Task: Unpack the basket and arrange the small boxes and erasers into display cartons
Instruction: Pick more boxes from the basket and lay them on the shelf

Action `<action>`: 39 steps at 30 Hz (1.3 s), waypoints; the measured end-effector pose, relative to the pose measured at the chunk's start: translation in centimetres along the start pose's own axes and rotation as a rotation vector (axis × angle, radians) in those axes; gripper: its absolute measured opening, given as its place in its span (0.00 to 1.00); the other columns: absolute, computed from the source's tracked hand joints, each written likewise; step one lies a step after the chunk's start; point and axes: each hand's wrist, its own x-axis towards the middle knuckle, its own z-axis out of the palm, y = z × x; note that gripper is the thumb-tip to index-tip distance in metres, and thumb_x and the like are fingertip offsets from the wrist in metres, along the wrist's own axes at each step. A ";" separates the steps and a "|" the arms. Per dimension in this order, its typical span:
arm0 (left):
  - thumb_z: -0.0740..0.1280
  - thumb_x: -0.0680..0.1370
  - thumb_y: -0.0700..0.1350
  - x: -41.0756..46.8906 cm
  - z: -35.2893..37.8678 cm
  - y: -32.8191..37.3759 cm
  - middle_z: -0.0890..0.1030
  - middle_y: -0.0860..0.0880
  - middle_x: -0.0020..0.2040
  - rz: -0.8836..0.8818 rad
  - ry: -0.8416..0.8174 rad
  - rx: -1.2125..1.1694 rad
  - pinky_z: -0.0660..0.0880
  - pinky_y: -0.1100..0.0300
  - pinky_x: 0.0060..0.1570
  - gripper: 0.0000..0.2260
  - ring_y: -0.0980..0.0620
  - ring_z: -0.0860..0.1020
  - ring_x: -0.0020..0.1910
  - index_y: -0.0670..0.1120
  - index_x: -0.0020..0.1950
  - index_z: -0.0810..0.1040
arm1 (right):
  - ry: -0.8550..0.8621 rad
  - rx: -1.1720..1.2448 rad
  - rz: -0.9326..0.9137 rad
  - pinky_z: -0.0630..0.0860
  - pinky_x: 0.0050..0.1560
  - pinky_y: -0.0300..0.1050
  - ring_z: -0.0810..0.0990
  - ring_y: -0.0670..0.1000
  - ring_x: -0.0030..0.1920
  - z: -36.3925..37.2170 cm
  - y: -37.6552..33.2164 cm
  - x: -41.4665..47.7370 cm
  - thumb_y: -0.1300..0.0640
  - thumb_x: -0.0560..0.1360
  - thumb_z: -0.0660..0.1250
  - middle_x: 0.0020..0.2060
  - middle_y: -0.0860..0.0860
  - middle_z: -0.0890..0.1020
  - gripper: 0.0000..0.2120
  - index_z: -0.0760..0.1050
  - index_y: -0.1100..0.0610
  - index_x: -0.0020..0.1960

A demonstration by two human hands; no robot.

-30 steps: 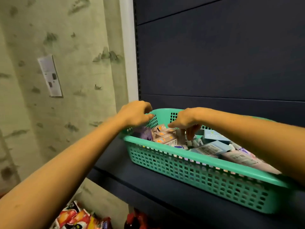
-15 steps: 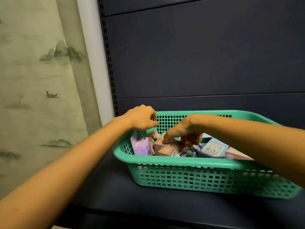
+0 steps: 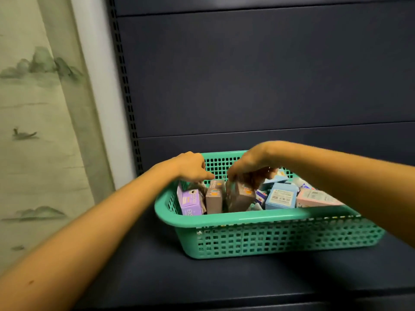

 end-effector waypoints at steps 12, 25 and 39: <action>0.69 0.72 0.55 1.6 0.4 3.1 0.74 0.49 0.32 0.003 -0.187 0.110 0.66 0.59 0.33 0.16 0.50 0.70 0.33 0.45 0.32 0.74 | 0.422 0.350 -0.056 0.64 0.30 0.39 0.74 0.49 0.30 -0.5 9.0 -3.6 0.40 0.74 0.62 0.33 0.53 0.78 0.19 0.75 0.56 0.38; 0.71 0.70 0.53 0.5 -4.1 15.1 0.82 0.48 0.44 0.161 0.409 -0.344 0.79 0.49 0.49 0.11 0.48 0.81 0.45 0.47 0.43 0.76 | 0.756 0.599 -0.063 0.72 0.31 0.38 0.78 0.46 0.33 -0.6 24.2 -10.5 0.46 0.75 0.64 0.35 0.50 0.79 0.13 0.75 0.55 0.50; 0.65 0.61 0.62 3.2 1.0 42.7 0.79 0.48 0.46 0.313 0.342 -0.422 0.75 0.53 0.44 0.24 0.45 0.77 0.47 0.46 0.48 0.73 | 0.842 0.694 0.204 0.71 0.34 0.40 0.77 0.49 0.36 2.1 52.1 -21.5 0.45 0.74 0.66 0.39 0.53 0.80 0.20 0.76 0.62 0.52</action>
